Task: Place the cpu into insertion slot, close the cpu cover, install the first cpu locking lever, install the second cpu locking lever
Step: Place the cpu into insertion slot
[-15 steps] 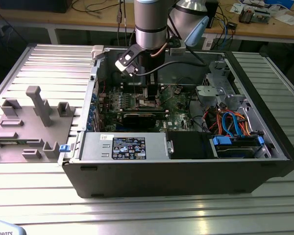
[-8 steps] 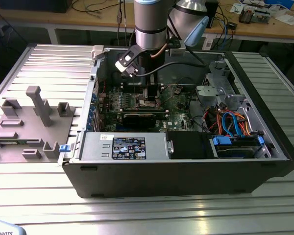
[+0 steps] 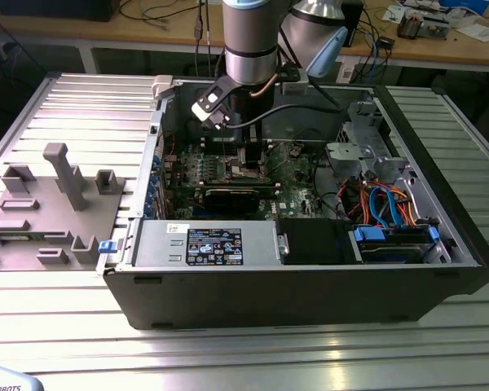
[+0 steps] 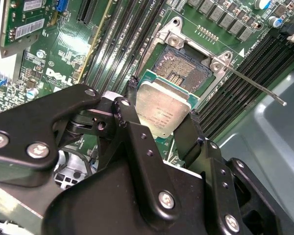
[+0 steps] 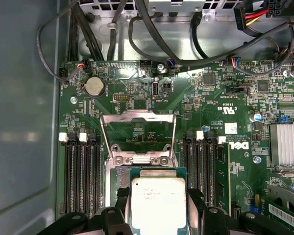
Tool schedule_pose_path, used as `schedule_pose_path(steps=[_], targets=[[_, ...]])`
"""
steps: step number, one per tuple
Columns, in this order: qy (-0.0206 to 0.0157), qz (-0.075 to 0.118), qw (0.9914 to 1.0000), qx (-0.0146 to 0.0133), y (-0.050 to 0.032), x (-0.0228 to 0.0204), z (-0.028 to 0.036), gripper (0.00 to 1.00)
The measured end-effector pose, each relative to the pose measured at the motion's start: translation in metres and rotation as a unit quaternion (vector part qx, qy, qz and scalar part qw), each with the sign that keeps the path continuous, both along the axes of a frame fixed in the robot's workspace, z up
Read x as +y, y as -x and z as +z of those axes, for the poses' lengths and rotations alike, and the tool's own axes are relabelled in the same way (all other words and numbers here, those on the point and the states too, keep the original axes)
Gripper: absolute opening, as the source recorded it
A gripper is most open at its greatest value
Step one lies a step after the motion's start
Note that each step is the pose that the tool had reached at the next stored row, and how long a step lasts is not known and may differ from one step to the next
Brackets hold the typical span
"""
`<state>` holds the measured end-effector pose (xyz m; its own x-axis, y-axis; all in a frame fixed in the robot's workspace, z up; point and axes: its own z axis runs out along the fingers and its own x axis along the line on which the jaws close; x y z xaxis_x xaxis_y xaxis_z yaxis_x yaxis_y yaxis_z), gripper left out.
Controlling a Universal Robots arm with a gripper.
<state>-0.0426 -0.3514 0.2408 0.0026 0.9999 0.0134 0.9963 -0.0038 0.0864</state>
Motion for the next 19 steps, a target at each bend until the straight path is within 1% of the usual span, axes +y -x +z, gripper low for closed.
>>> schedule_pose_path(steps=[19], targets=[[0.0001, 0.000, 1.00000, 0.0000, 0.0000, 0.0000, -0.0052, 0.55]])
